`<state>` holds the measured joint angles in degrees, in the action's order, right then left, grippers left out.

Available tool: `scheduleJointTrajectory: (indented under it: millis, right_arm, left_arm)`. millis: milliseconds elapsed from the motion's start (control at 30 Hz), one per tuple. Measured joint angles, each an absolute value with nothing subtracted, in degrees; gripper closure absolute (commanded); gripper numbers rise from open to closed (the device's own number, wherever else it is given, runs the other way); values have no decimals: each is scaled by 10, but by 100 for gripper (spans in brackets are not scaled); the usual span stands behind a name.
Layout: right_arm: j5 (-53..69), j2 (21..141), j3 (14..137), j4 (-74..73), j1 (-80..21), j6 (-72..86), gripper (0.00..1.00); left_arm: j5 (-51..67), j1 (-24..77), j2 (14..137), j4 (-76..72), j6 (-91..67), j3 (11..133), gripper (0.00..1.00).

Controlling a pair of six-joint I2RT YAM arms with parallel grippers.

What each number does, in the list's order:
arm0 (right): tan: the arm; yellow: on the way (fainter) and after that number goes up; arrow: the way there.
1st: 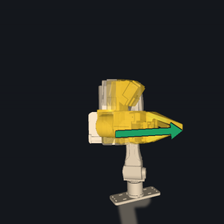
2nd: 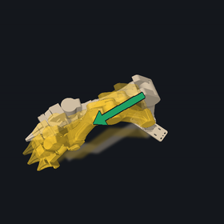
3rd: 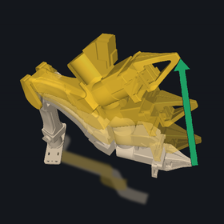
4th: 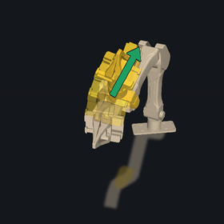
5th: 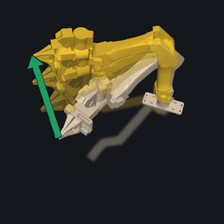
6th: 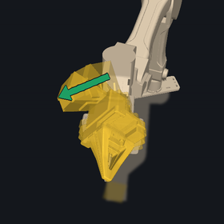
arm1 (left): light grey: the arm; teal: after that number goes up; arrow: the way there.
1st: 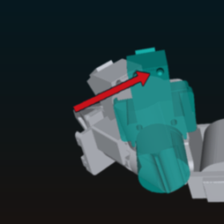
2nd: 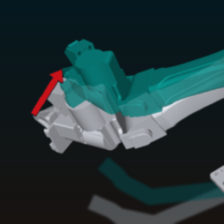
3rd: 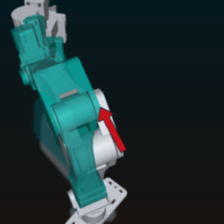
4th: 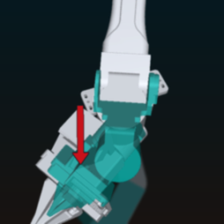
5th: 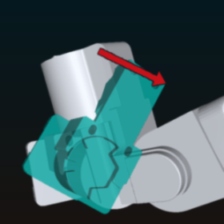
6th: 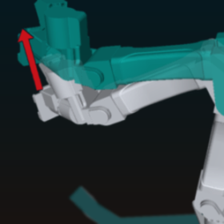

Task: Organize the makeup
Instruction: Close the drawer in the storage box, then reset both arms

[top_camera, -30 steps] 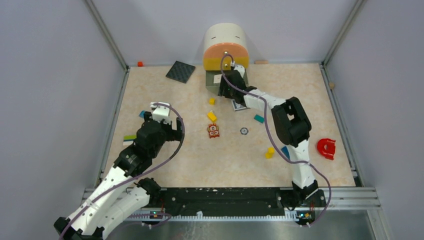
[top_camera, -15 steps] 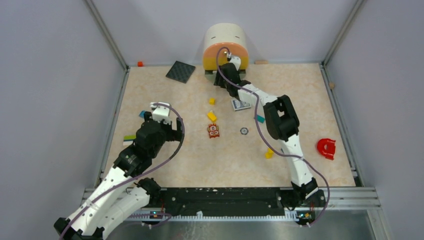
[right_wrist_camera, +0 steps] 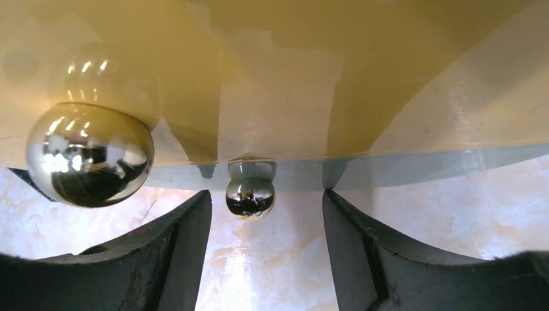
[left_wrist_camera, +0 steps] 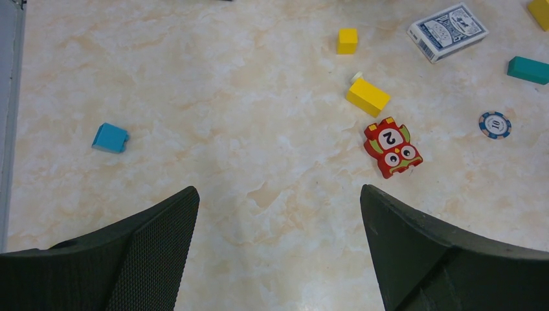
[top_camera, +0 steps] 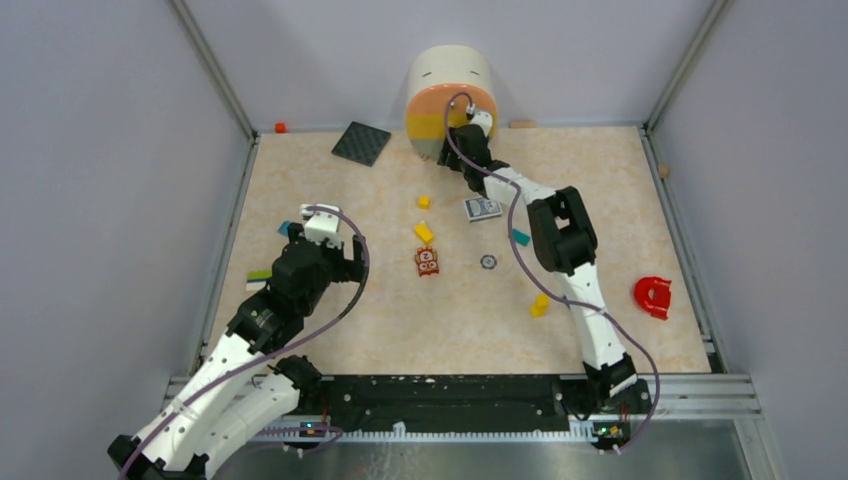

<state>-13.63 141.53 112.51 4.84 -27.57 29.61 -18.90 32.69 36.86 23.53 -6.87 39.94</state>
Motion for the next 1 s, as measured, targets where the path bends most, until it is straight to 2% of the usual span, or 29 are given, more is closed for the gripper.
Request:
scheduleJointTrajectory:
  millis: [233, 333, 500, 833, 900, 1000]
  right_arm:
    - [-97, 1418, 1113, 80, -276, 271, 37]
    - [-89, 1379, 1023, 147, -275, 263, 38]
    - [-89, 1216, 838, 150, -277, 251, 37]
    - [-49, 800, 653, -40, -303, 262, 37]
    - [-44, 735, 614, -98, -305, 262, 8]
    - [-47, 667, 568, -197, -307, 266, 5]
  left_arm:
    - [-189, 326, 369, 235, -69, 399, 1]
    - [-189, 325, 369, 235, -68, 399, 1]
    - [-187, 323, 370, 235, -67, 399, 1]
    - [-194, 323, 414, 288, -78, 427, 1]
    - [-194, 323, 436, 308, -89, 444, 1]
    - [-194, 323, 449, 322, -100, 448, 1]
